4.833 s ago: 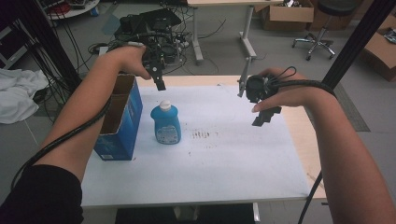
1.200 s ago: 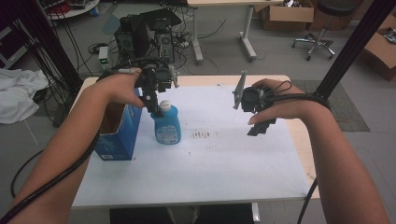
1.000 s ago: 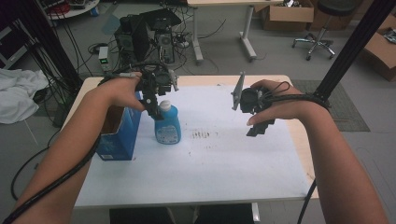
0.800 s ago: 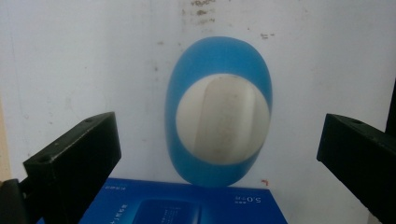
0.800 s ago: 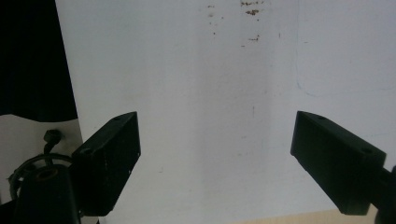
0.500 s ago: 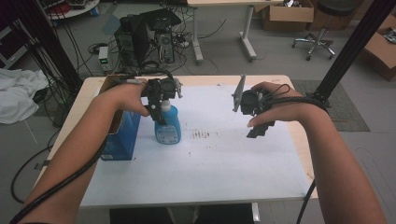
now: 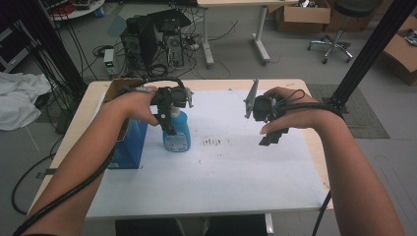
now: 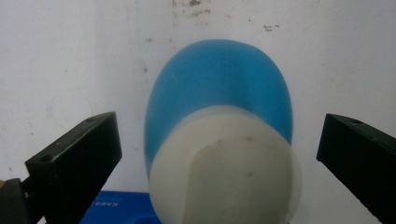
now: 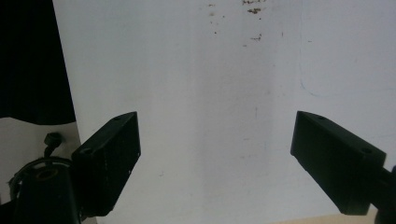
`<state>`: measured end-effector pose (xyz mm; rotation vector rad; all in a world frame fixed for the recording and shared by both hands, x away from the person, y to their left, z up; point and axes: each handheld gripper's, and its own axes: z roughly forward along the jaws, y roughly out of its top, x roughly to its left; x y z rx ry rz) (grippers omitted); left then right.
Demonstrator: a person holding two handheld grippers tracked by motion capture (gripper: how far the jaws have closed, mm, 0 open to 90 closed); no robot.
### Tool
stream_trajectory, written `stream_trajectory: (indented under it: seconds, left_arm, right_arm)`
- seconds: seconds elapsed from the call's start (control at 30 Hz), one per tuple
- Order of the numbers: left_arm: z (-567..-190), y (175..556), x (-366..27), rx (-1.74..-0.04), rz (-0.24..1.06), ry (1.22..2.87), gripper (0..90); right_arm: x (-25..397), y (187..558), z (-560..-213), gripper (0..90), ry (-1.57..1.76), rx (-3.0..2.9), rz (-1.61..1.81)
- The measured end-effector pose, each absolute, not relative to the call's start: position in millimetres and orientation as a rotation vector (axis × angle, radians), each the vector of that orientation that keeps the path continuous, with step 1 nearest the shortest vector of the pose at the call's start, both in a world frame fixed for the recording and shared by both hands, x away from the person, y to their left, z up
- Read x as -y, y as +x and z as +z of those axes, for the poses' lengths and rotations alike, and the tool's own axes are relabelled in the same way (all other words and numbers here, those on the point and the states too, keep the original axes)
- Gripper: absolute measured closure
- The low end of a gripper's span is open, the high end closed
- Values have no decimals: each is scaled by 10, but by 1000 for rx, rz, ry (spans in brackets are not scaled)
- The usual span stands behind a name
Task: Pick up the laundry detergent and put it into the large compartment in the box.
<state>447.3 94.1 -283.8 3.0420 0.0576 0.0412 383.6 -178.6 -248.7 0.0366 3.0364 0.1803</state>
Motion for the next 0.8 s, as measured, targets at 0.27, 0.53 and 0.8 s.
stream_trajectory:
  seconds: [0.27,0.53,0.8]
  left_arm:
    - [-2895,4471,-930,-49,46,3063,20]
    - [-2920,4476,-919,-42,49,3071,60]
    - [-2931,4488,-924,-33,55,3083,114]
  right_arm:
    - [1800,3836,-2481,161,44,-3028,203]
    - [1800,3844,-2480,161,48,-3026,201]
    - [1800,3847,-2482,161,57,-3027,196]
